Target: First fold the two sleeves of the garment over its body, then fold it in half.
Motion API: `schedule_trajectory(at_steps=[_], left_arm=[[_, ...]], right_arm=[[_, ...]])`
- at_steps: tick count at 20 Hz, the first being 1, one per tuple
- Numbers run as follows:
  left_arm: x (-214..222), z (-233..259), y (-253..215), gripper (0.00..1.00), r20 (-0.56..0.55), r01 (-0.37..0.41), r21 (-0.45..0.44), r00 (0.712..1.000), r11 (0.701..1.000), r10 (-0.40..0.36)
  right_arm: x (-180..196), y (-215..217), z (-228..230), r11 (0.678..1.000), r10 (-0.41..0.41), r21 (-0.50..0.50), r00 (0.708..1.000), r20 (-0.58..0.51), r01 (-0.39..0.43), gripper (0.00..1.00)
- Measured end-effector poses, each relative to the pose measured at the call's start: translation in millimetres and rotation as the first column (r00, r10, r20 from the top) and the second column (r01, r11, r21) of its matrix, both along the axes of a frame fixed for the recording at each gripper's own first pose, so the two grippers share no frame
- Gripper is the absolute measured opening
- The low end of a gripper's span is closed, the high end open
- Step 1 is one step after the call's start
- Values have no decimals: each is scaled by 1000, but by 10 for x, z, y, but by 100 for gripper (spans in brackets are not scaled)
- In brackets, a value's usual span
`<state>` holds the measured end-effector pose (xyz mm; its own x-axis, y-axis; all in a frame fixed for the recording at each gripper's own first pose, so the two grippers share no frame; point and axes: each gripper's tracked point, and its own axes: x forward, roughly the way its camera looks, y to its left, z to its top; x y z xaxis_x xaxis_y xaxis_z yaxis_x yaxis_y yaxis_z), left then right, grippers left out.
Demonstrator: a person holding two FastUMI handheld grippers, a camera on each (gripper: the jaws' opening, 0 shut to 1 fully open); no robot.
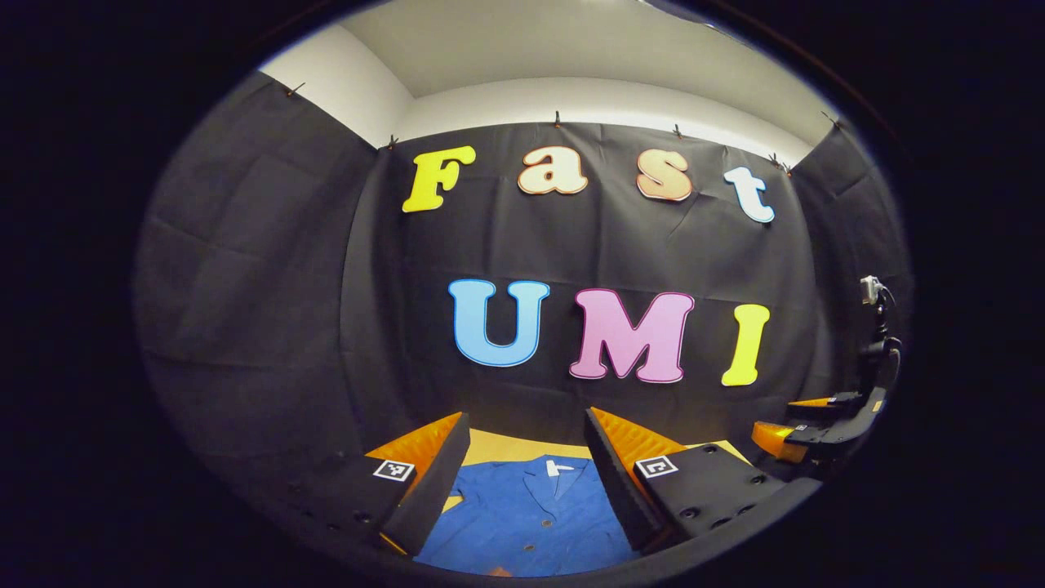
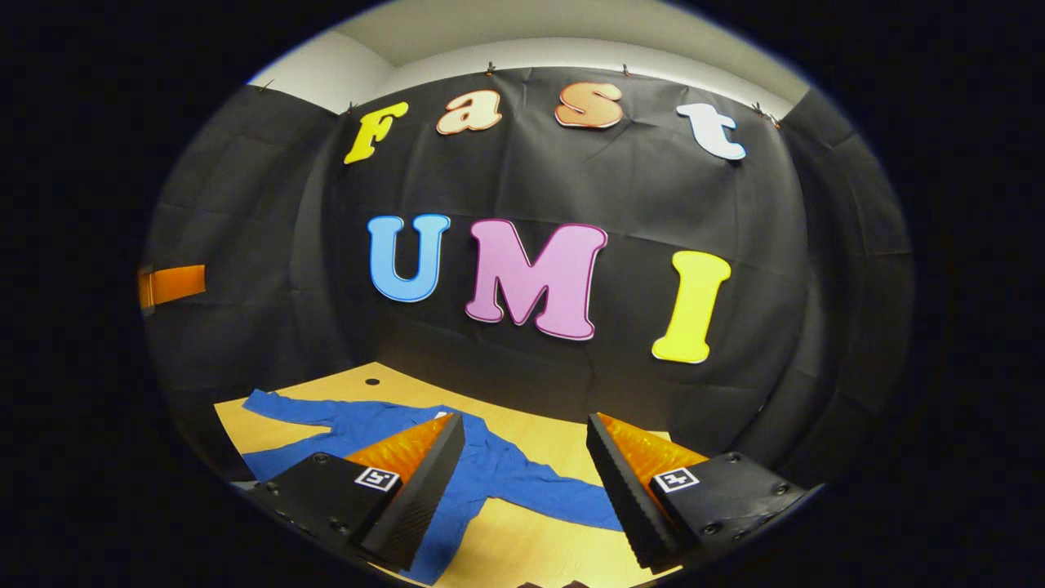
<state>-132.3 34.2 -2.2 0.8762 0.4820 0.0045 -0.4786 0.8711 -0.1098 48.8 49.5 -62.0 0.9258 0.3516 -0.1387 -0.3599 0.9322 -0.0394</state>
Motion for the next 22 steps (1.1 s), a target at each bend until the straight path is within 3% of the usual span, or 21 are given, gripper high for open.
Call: schedule_trajectory(at_steps=[3, 6, 12, 15, 17, 22], left_arm=[[60, -82, 125, 81, -13, 29, -7, 999, 1000, -29], [153, -40, 252, 81, -5, 73, 30, 997, 997, -73], [365, -85, 343, 81, 9, 210, 50, 978, 977, -210], [449, -138, 414, 81, -7, 217, 31, 976, 976, -216], [523, -126, 384, 80, -9, 219, 18, 976, 976, -218], [622, 32, 334, 81, -24, 144, 58, 989, 988, -143]], right_arm=[[24, -365, -127, 994, -109, 5, 994, -25, 109, 96], [-56, -759, -360, 971, -237, 15, 966, -102, 240, 96], [-222, -1452, -834, 896, -432, -11, 866, -252, 444, 96], [-122, -1576, -1037, 886, -450, -34, 838, -308, 463, 96], [32, -1556, -1119, 894, -427, -15, 842, -330, 447, 96], [537, -1697, -1710, 902, -417, -79, 811, -410, 424, 96]])
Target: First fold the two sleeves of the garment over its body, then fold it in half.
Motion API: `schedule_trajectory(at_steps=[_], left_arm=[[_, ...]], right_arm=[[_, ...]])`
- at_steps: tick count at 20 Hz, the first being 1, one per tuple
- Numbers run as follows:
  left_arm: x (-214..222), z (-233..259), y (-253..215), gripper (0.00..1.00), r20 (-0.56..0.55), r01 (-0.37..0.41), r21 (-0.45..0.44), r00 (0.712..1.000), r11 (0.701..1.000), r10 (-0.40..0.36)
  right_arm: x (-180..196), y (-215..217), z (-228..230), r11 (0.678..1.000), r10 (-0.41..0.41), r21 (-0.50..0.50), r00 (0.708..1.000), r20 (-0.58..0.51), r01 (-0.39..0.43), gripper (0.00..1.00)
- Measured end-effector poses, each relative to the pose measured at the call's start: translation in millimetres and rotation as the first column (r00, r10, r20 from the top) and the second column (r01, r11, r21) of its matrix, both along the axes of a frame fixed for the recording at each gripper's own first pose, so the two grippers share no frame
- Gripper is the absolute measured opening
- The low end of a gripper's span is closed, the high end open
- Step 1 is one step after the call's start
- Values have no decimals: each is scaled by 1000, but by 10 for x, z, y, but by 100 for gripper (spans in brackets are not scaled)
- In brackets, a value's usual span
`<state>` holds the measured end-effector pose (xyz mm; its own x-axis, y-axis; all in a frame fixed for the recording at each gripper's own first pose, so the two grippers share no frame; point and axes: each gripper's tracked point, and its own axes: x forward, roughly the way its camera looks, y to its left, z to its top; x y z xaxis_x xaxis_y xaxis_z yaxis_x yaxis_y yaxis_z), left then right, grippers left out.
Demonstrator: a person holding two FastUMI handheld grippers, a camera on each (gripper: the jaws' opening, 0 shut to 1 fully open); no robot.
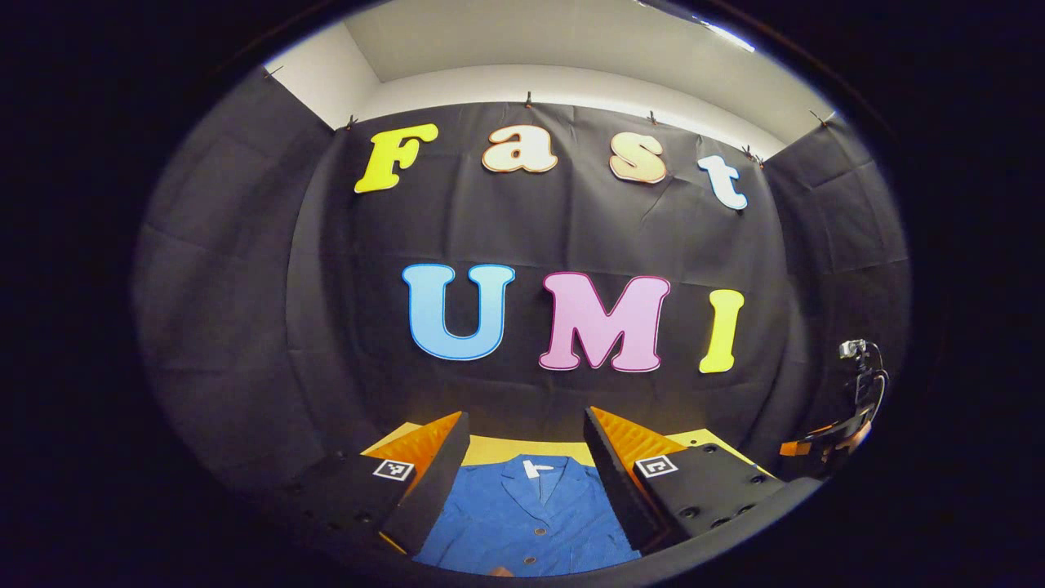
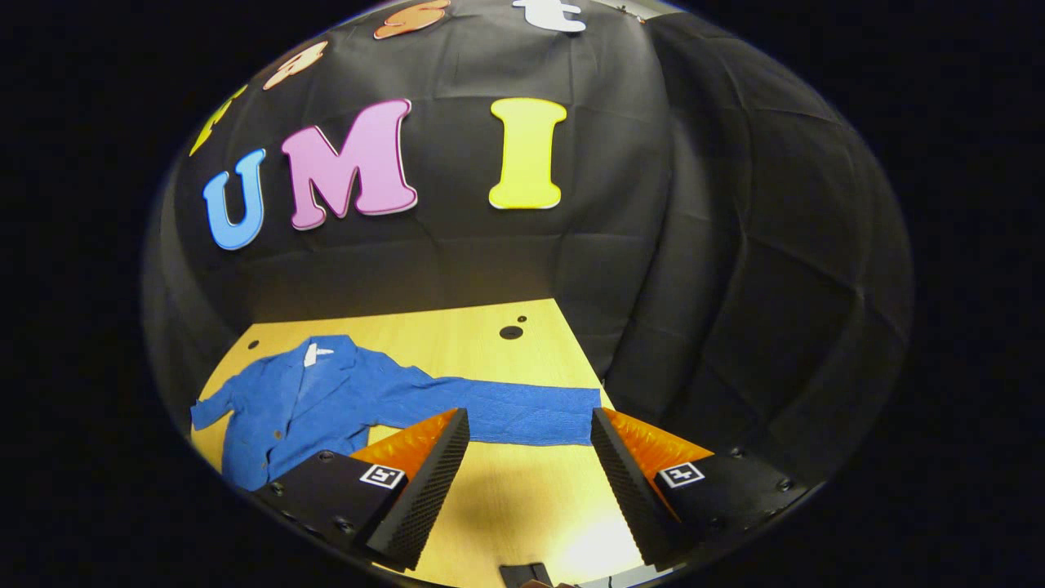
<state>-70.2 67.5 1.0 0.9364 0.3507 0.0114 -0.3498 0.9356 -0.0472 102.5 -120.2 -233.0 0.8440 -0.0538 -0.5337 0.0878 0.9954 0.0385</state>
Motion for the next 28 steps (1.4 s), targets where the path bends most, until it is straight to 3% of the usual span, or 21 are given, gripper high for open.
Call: schedule_trajectory(at_steps=[5, 9, 13, 17, 19, 22, 25, 28], left_arm=[[123, -62, -82, 81, -64, -65, 44, 996, 997, 67], [256, -8, -192, 81, -81, -107, -33, 991, 994, 104], [336, -60, -204, 80, -109, -175, -35, 979, 984, 170], [386, -146, -283, 81, -152, -175, -47, 974, 983, 166], [347, -93, -246, 81, -143, -191, -21, 972, 981, 186], [309, -124, -228, 81, -142, -190, -25, 973, 981, 185], [235, -121, -143, 81, -141, -204, -35, 970, 978, 197], [112, -64, -34, 81, -117, -216, -19, 970, 976, 213]], right_arm=[[447, -417, -796, 999, -7, -47, 990, -140, 0, 97], [560, -640, -1347, 998, -46, 18, 968, -248, 52, 99], [635, -804, -1869, 997, -58, 33, 929, -366, 75, 99], [650, -878, -2235, 995, -69, 33, 887, -456, 94, 98], [742, -881, -2228, 992, -89, 45, 895, -438, 120, 96], [774, -763, -2249, 992, -67, 66, 895, -441, 107, 58], [801, -697, -2251, 991, -78, 67, 894, -440, 120, 9], [817, -628, -2053, 995, -63, 45, 921, -385, 87, 5]])
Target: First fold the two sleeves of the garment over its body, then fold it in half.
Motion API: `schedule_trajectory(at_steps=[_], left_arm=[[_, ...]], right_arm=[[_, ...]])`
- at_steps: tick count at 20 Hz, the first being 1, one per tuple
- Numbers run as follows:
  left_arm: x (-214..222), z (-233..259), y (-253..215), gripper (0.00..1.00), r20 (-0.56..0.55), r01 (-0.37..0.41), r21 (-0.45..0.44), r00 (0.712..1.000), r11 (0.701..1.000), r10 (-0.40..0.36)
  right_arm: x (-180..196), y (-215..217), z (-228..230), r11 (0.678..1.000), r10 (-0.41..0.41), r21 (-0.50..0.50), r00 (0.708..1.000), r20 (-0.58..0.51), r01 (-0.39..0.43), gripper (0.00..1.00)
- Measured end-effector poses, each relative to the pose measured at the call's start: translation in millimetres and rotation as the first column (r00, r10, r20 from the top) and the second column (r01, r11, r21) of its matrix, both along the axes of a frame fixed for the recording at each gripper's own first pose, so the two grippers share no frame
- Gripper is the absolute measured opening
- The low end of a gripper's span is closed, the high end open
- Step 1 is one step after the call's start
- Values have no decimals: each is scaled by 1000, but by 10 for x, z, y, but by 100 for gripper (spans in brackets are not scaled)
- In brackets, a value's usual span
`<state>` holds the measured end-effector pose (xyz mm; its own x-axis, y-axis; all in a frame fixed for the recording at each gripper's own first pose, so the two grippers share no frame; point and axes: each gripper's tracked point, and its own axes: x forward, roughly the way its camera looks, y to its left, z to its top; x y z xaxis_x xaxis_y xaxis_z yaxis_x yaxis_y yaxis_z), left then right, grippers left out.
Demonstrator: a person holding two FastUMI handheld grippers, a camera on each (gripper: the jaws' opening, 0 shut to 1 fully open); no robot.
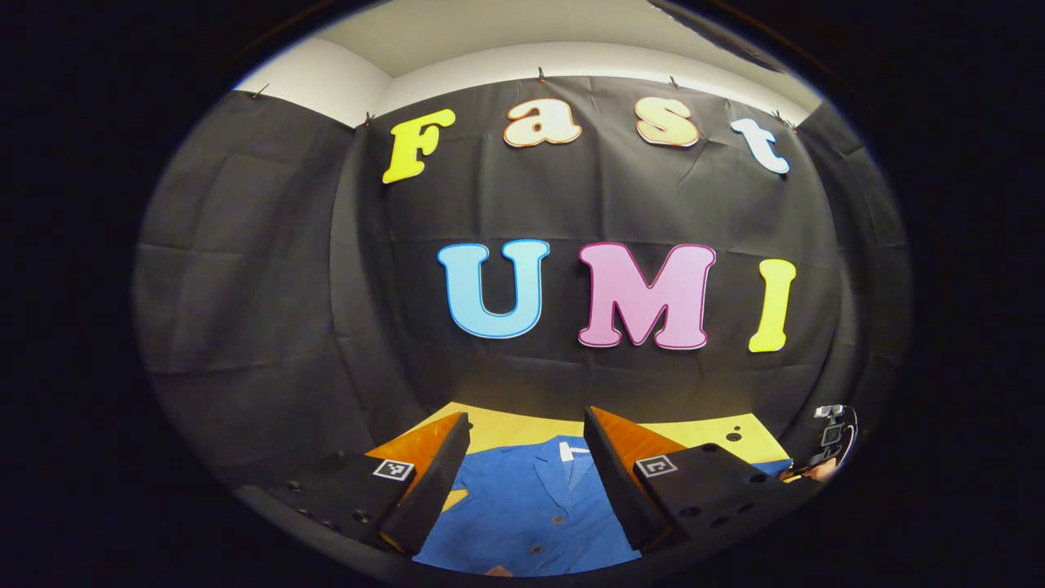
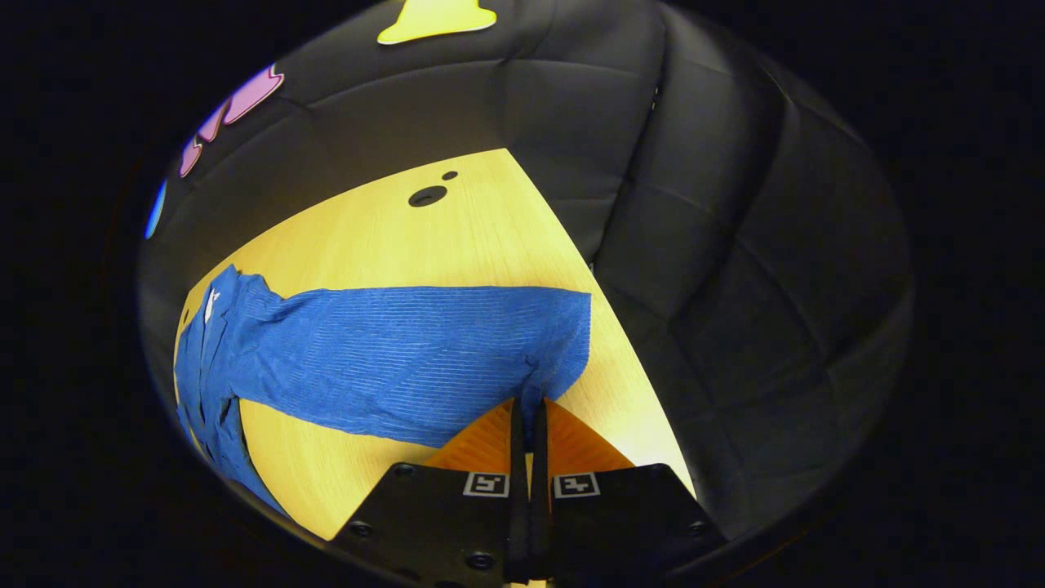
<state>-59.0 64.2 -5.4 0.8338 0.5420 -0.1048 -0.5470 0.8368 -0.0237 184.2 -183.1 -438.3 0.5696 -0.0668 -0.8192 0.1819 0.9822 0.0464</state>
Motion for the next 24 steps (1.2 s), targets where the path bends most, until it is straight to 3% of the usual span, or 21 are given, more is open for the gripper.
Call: schedule_trajectory(at_steps=[5, 8, 12, 15, 18, 22, 24], left_arm=[[-149, -98, 182, 81, 25, 42, -30, 999, 999, -41], [-252, -151, 406, 81, 45, 90, -44, 995, 995, -88], [-500, -184, 842, 81, 70, 118, -37, 991, 992, -116], [-639, -288, 1137, 81, 86, 124, -66, 989, 990, -119], [-783, -352, 1407, 82, 114, 115, -103, 988, 988, -103], [-1043, -506, 1743, 81, 107, 64, -140, 993, 988, -49], [-1180, -512, 1903, 82, 105, 31, -135, 994, 990, -17]], right_arm=[[-34, 271, 735, 1000, -14, -23, 992, 125, 17, 5], [-185, 572, 1237, 997, 23, -81, 979, 204, -6, 5], [-385, 1062, 2017, 984, 95, -175, 942, 323, -39, 5], [-401, 1508, 2595, 973, 148, -226, 897, 416, -56, 5], [-318, 2078, 2981, 941, 265, -313, 859, 438, -131, 4], [-30, 3137, 3128, 927, 357, -277, 827, 435, -254, 4], [115, 3791, 3129, 902, 426, -267, 793, 435, -339, 4]])
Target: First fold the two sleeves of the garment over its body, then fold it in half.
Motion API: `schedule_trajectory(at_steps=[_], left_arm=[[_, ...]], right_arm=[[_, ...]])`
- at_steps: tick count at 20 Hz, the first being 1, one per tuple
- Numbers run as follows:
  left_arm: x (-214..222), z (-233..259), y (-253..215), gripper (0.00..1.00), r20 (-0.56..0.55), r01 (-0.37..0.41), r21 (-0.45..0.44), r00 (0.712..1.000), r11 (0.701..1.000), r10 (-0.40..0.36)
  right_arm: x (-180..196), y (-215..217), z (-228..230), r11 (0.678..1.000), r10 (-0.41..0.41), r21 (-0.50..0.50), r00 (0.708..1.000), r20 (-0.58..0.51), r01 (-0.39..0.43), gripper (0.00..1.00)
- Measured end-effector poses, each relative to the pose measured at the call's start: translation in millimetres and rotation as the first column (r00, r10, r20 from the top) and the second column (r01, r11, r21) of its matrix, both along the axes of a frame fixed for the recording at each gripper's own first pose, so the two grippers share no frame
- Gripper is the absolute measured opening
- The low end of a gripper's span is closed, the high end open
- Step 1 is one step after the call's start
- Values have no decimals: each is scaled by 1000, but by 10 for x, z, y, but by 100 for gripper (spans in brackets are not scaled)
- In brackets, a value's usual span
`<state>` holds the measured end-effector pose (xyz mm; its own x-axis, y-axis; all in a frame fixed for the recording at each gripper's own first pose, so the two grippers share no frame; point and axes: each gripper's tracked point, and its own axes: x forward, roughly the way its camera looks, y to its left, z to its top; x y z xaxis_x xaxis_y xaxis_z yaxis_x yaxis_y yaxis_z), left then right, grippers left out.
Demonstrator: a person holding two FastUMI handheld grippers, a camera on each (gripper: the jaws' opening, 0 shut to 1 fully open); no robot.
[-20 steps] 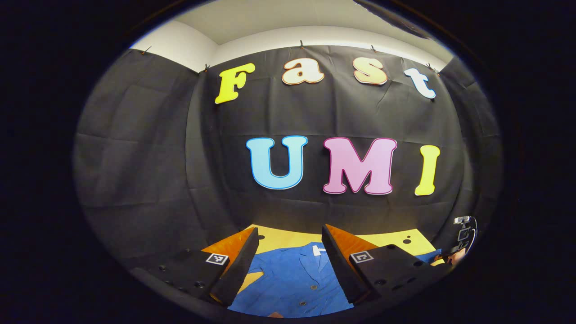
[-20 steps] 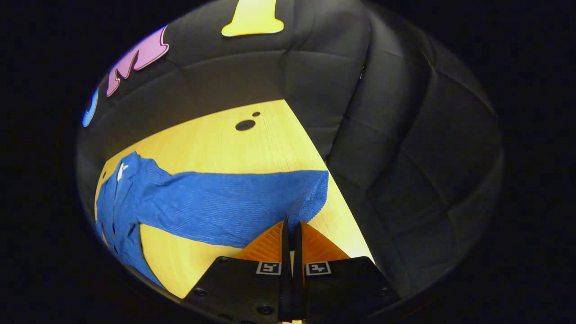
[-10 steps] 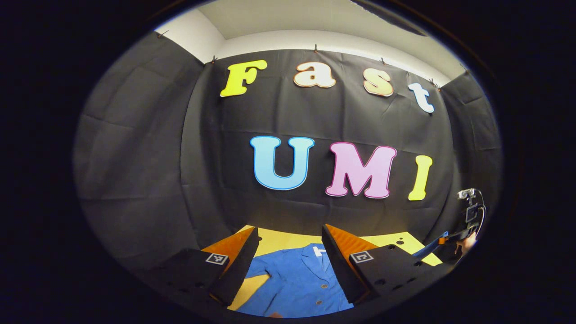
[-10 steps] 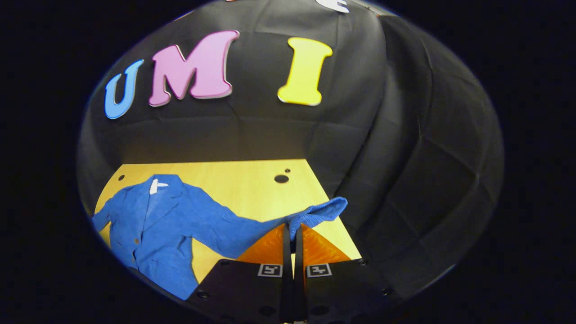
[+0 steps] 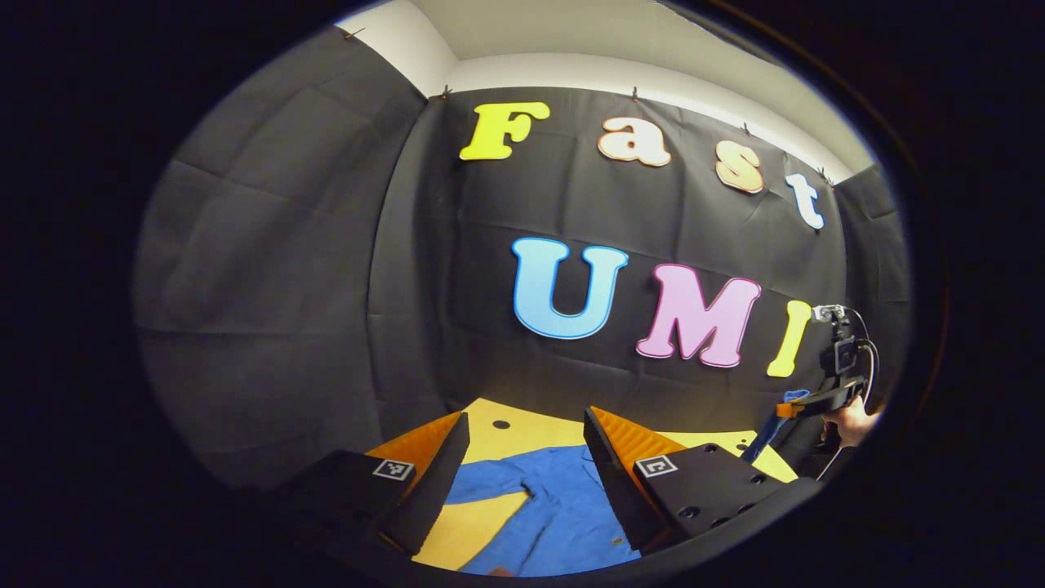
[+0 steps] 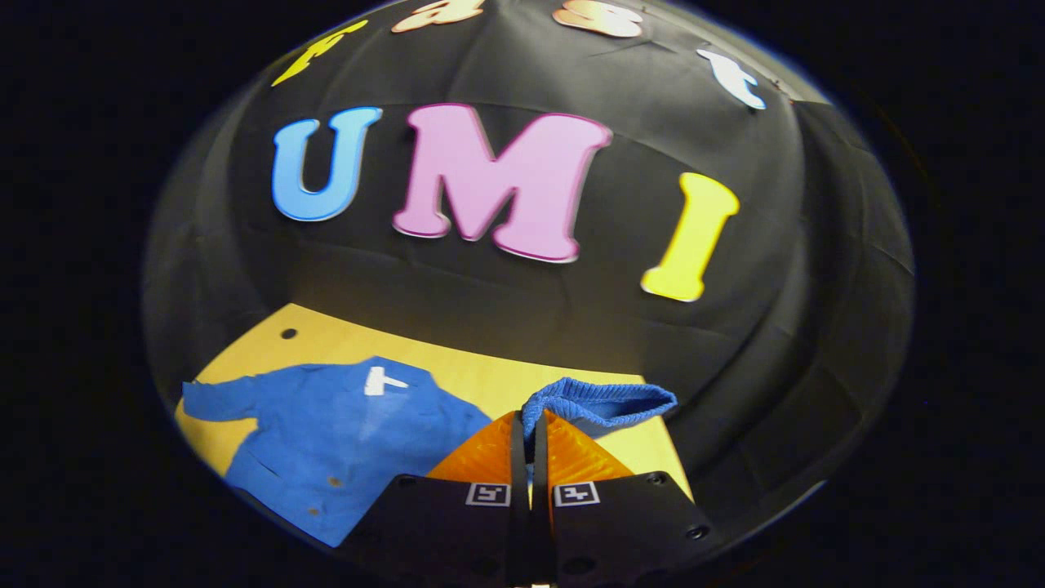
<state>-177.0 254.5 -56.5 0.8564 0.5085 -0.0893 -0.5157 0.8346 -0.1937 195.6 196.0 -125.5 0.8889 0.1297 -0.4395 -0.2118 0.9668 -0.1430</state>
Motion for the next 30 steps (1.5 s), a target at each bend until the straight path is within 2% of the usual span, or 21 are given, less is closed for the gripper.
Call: schedule_trajectory(at_steps=[3, 6, 9, 13, 16, 17, 18, 21, 25, 28, 30], left_arm=[[-253, -50, 185, 81, -11, -52, 19, 999, 998, 52], [-471, -216, 345, 81, -55, -108, 7, 993, 994, 108], [-747, -370, 483, 81, -116, -178, -1, 977, 984, 177], [-1116, -508, 575, 81, -181, -267, 6, 947, 964, 264], [-1252, -617, 588, 81, -200, -295, -17, 937, 955, 286], [-1246, -662, 591, 81, -199, -291, -36, 940, 956, 279], [-1202, -755, 615, 81, -191, -277, -55, 946, 959, 262], [-1112, -1219, 773, 81, -270, -282, -148, 934, 948, 236], [-693, -1601, 1058, 81, -285, -246, -214, 941, 945, 180], [-341, -1888, 1391, 81, -312, -228, -240, 939, 944, 147], [-119, -2207, 1602, 81, -369, -216, -275, 924, 937, 104]], right_arm=[[79, 1044, -208, 988, 152, 34, 988, -40, -151, 4], [24, 2077, -632, 953, 292, 124, 950, -111, -278, 4], [-47, 2895, -1132, 917, 394, 151, 898, -195, -370, 5], [-141, 3420, -2066, 914, 404, 124, 832, -381, -387, 6], [-290, 3656, -2405, 906, 423, 190, 770, -479, -379, 9], [-337, 3729, -2440, 899, 438, 222, 752, -493, -378, 17], [-406, 3798, -2410, 885, 465, 263, 733, -497, -383, 37], [-441, 3882, -2250, 860, 509, 303, 738, -444, -410, 100], [-448, 3635, -1794, 850, 522, 298, 775, -357, -435, 100], [-454, 3209, -1264, 842, 524, 308, 809, -265, -444, 100], [-468, 2828, -911, 844, 510, 306, 835, -204, -441, 99]])
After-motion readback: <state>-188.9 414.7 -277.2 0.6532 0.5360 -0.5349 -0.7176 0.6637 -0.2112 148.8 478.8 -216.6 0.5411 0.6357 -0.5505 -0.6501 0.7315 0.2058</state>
